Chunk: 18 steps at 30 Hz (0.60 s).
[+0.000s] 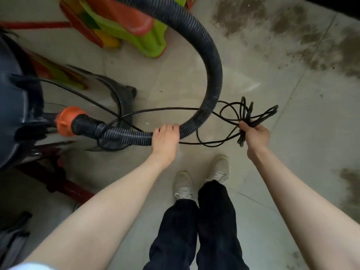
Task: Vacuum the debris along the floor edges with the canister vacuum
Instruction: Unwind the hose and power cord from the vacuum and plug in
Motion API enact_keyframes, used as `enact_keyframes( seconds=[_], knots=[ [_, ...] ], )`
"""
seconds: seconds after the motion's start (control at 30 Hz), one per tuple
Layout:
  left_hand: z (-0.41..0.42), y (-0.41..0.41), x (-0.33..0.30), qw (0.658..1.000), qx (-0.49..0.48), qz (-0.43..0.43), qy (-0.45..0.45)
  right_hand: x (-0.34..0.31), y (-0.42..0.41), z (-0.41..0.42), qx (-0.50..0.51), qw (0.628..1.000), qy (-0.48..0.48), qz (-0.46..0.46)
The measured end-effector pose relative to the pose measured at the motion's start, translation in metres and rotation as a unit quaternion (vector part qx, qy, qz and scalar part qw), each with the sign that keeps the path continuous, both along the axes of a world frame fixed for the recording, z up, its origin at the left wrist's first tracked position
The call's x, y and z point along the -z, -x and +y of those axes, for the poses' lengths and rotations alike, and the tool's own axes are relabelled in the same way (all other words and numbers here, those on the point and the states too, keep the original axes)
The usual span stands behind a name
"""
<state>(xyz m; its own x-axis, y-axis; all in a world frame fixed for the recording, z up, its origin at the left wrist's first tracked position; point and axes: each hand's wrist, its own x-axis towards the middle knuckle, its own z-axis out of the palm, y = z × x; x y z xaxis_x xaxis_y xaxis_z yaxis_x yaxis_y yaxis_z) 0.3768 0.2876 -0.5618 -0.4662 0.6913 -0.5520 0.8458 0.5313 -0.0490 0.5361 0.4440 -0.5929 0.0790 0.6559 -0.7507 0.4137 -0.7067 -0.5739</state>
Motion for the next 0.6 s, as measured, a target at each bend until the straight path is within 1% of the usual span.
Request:
enact_keyframes(
  seconds=[0.13,0.27,0.33,0.4,0.43,0.5,0.53,0.57,0.6],
  knots=[
    [0.001,0.004,-0.02,0.994,-0.039,-0.031,-0.095,-0.01,-0.019,-0.028,0.026,0.999,0.021,0.004],
    [0.0,0.006,-0.037,0.985,-0.063,-0.029,-0.161,-0.02,-0.034,-0.046,0.043,0.998,0.038,0.012],
    [0.002,0.008,-0.044,0.98,-0.077,-0.034,-0.183,-0.025,-0.043,-0.054,0.036,0.998,0.043,0.012],
    [-0.001,0.012,-0.05,0.976,-0.096,-0.015,-0.194,-0.03,-0.05,-0.062,0.03,0.998,0.05,0.017],
    [-0.007,0.016,-0.054,0.972,-0.123,0.0,-0.2,-0.033,-0.052,-0.066,0.026,0.998,0.053,0.02],
    [-0.027,0.027,-0.063,0.953,-0.207,0.051,-0.215,-0.04,-0.051,-0.073,0.016,0.998,0.057,0.027],
    [-0.04,0.034,-0.066,0.937,-0.256,0.082,-0.225,-0.042,-0.048,-0.077,0.013,0.998,0.06,0.031],
    [-0.056,0.042,-0.069,0.913,-0.316,0.105,-0.237,-0.043,-0.046,-0.081,0.012,0.997,0.064,0.034],
    [-0.07,0.049,-0.072,0.88,-0.385,0.114,-0.253,-0.044,-0.044,-0.084,0.013,0.997,0.068,0.039]
  ],
)
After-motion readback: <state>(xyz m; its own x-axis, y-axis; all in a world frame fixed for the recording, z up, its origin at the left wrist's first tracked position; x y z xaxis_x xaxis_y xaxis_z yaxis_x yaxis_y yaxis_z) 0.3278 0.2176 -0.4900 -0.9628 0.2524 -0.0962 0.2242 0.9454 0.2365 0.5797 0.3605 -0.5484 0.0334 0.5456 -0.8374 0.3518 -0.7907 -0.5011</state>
